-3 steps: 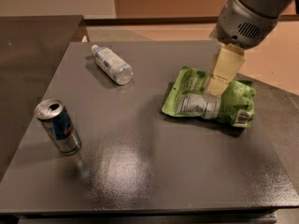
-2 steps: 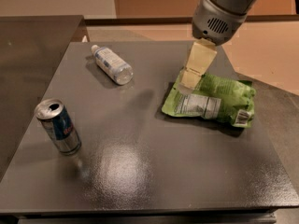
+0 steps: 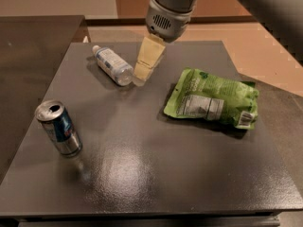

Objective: Place blue plastic bottle upright

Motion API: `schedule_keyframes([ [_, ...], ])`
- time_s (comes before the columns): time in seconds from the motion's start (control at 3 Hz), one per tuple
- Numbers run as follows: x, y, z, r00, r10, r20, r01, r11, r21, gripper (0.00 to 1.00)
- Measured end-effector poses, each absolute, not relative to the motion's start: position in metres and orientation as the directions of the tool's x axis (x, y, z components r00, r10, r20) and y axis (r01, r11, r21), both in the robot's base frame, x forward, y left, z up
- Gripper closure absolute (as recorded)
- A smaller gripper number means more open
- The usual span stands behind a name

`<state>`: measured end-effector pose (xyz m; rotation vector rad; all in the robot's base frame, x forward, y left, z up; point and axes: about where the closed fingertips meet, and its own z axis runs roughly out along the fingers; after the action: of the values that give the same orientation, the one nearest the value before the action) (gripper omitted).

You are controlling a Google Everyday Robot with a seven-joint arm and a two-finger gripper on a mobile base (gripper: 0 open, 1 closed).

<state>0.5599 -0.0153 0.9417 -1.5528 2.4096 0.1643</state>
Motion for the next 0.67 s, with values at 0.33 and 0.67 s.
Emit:
schedule_keyframes([
  [0.33,0.581,0.018,0.937,-0.462,-0.842,-0.279,-0.871,0.49,-0.04,0.0],
  [0.67,0.603,0.043,0.933,-0.507,-0.821,-0.263,-0.843,0.535,-0.046,0.0],
])
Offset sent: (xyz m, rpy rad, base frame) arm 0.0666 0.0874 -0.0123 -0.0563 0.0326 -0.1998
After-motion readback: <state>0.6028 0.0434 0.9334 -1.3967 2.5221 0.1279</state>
